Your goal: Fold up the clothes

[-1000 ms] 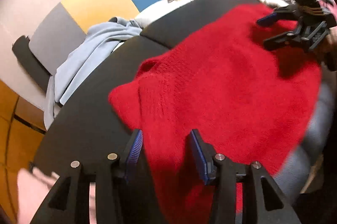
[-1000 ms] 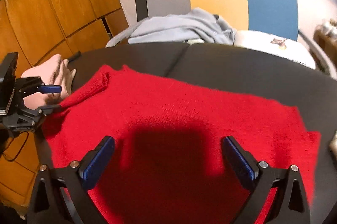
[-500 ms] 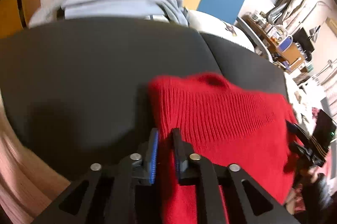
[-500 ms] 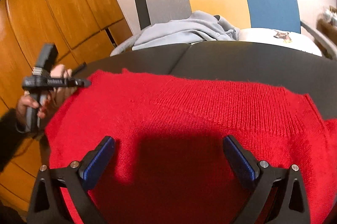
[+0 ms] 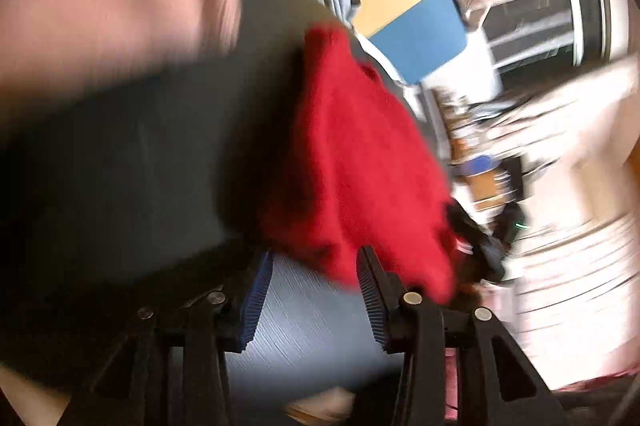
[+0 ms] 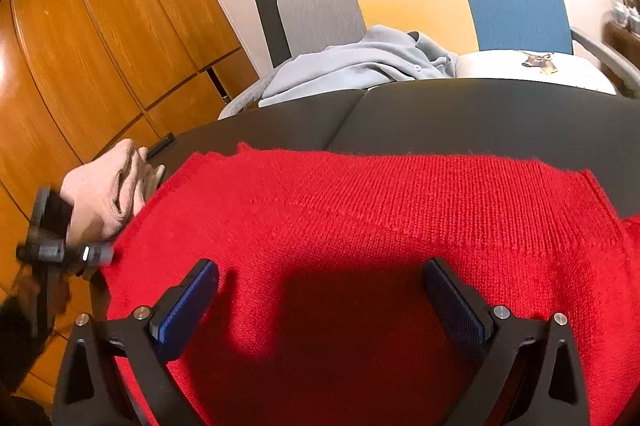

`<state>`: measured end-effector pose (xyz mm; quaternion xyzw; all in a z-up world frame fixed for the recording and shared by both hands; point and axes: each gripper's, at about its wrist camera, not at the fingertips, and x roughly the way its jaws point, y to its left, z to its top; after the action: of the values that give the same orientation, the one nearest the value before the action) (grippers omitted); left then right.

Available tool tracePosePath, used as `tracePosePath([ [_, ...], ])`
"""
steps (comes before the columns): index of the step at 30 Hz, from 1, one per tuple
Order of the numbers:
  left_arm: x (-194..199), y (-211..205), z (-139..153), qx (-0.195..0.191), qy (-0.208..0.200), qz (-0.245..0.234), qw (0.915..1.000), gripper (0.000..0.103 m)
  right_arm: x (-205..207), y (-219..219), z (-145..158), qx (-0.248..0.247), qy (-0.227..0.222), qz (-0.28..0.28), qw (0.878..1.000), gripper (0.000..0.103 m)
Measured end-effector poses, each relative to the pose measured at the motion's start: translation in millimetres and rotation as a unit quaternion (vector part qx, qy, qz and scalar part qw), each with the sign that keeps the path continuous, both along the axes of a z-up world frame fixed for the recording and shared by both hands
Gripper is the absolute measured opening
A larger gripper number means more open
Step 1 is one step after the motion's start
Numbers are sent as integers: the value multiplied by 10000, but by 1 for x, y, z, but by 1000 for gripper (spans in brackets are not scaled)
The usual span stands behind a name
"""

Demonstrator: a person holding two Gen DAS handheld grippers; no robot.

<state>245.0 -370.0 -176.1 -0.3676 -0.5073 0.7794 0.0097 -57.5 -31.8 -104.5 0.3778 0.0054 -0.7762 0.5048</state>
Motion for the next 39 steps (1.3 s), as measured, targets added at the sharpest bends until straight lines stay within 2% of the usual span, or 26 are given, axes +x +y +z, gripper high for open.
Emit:
tracePosePath([
  [2,8,15,-10,397,196,208,9988,45,0,0,0,0,1,3,10000,103],
  [4,5,23,-15,630,321,406,9967,46,0,0,1,13,16,5,10000,103],
  [9,-12,26,-21,772,447,1154,9893,48,-1,1,1,-22,13,1,10000,103],
  [12,-36,34,-24,444,130,1330,9900,33,-3,4,1,-92,-47,-11,9999,103],
  [14,-46,34,-26,402,-85,1330,9903,7,-4,5,3,-109,-129,-36,9999,103],
  [15,-46,32,-22,344,-31,1311,9908,8,-4,6,4,-95,-182,-57,9998,103],
  [17,-40,31,-6,73,295,1255,9916,7,-4,9,9,-41,-263,-68,9996,103],
  [19,-37,36,13,-588,340,890,9937,7,-2,19,15,68,-89,-112,9999,103],
  [20,-35,40,23,-969,324,665,9925,7,-1,25,13,304,111,-179,9993,103],
  [22,-38,45,23,-1531,7,216,9880,7,-2,35,4,797,413,-304,9955,103],
  [25,-42,59,12,-2120,-430,-317,9758,9,-5,44,-3,800,399,-297,9956,103],
  [26,-39,60,13,-2127,-417,-345,9756,12,-6,45,-2,765,390,-300,9959,103],
  [29,-23,54,29,-1798,-24,-139,9836,21,-4,46,1,784,397,-239,9958,103],
  [31,-19,53,45,-1776,279,-75,9837,25,-1,64,11,490,158,-141,9986,103],
  [34,-28,60,68,-1998,640,-161,9776,27,7,108,22,141,-220,44,9996,103],
  [37,-65,79,84,-2174,979,-573,9695,29,17,163,21,108,-624,64,9980,103],
  [39,-106,100,79,-2264,975,-1005,9639,29,23,199,15,138,-863,-30,9962,103],
])
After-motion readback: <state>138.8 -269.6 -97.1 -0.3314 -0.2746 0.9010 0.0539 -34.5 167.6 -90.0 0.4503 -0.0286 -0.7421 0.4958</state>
